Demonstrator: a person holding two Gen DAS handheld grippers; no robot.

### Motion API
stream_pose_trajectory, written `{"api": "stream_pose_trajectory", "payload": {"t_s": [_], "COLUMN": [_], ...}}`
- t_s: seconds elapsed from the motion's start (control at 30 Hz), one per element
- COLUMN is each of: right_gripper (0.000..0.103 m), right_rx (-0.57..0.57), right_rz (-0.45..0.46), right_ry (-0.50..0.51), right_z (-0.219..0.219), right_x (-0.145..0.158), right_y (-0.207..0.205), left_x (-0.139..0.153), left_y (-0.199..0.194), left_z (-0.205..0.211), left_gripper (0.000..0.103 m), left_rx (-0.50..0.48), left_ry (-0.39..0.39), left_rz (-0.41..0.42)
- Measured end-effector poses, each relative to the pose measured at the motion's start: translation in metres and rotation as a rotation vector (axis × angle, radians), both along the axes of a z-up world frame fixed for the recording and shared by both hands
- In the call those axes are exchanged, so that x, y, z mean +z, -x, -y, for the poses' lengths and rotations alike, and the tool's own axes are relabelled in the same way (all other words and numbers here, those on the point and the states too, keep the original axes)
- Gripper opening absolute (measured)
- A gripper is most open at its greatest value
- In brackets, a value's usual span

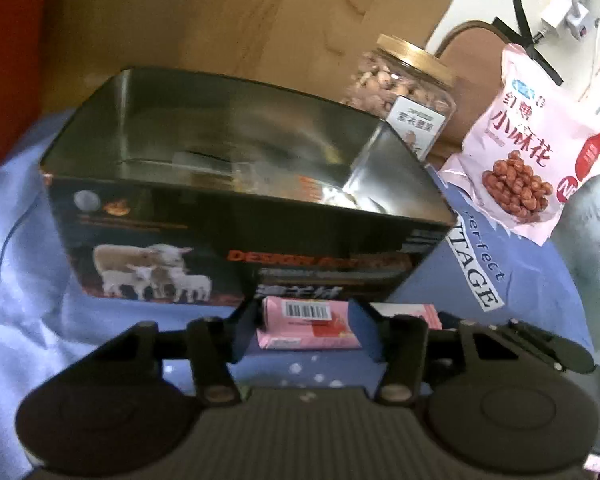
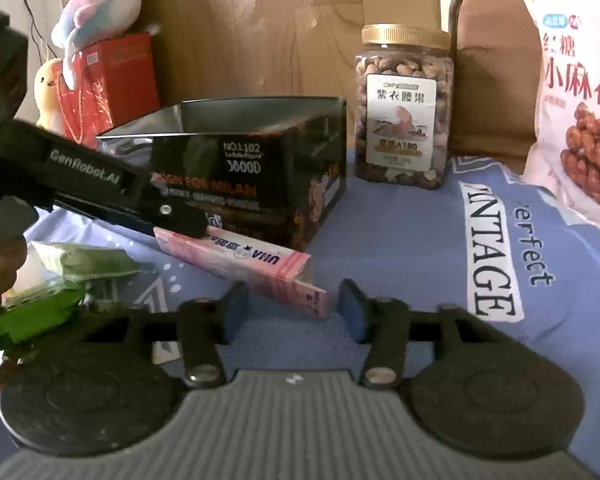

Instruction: Organize snacks

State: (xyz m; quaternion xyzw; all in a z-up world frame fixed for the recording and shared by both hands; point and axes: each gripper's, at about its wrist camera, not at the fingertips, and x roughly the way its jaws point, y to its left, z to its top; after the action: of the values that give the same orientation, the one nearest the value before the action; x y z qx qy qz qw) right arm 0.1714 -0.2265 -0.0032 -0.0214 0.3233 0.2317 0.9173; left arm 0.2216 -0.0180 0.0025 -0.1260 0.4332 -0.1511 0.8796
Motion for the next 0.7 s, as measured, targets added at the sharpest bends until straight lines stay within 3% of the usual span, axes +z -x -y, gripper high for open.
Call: {"api": "stream_pose_trajectory", "payload": {"t_s": [0.1, 0.13, 0.27, 0.47, 0.6, 0.7], "right_gripper": [0.038, 0.021, 0.020, 0.020, 0.020, 0.020], "right_rx": [-0.011, 0.000, 0.039, 0.118, 0.125, 0.102], "right_rz": [0.010, 0.012, 0.056, 0.177, 0.288, 0.314], "right_ry": [0.011, 0.006, 0.035, -0.042, -0.021, -0.018], "right_z": [-0.001, -0.001, -0.008, -0.017, -0.036, -0.050], "right_x": [0.002, 0.003, 0.011, 0.045, 0.066, 0.072], "right_y": [0.001, 0.002, 0.017, 0.041, 0.035, 0.013], "left_x": [0.001, 0.002, 0.016, 0.051, 0.074, 0.080], "left_y": [0.004, 0.007, 0.028, 0.068, 0.058, 0.037], "left_z": [0.001, 0.002, -0.002, -0.037, -0.051, -0.056], "left_gripper": [0.050, 0.048, 0.048, 0.046, 0.047, 0.048], "left_rx": [0.011, 0.007, 0.027, 0.099, 0.150, 0.194], "left_ry": [-0.012, -0.015, -0.042, 0.027, 0.051, 0.044], "left_rz": [0.004, 0.006, 0.054, 0.162, 0.225, 0.259]}}
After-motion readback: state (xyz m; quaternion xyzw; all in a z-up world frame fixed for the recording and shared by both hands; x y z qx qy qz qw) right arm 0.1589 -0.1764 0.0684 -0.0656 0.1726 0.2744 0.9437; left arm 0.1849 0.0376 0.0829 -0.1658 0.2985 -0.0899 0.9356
